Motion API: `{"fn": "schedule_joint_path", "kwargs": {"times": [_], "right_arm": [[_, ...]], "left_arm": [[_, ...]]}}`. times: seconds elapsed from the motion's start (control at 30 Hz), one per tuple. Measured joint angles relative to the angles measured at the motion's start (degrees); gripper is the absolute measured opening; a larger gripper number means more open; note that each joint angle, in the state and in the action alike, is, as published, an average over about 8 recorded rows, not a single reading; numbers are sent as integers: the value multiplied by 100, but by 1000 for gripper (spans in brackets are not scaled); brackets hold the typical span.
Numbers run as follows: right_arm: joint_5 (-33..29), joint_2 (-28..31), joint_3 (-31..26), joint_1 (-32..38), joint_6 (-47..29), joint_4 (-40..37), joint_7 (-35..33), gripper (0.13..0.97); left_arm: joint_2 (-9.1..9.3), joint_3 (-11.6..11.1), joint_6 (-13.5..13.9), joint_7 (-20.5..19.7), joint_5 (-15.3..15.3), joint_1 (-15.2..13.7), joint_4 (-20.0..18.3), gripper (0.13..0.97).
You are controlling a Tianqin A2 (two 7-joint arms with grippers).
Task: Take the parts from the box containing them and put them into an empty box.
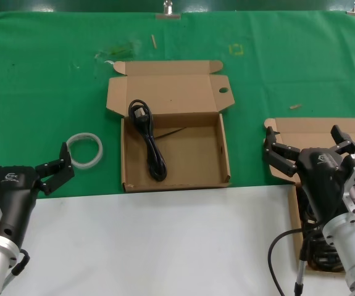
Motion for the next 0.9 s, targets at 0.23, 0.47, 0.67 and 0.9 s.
{"fn": "schedule_joint_path", "kwargs": {"times": [0.23,0.47,0.67,0.9], "right_arm": [[0,0,0,0,0,0,0,966],[0,0,0,0,0,0,0,966],[0,0,0,0,0,0,0,966],[0,0,0,0,0,0,0,966]], "left_arm": [[0,0,0,0,0,0,0,966],[0,0,0,0,0,0,0,966],[0,0,0,0,0,0,0,966],[0,0,0,0,0,0,0,966]]}}
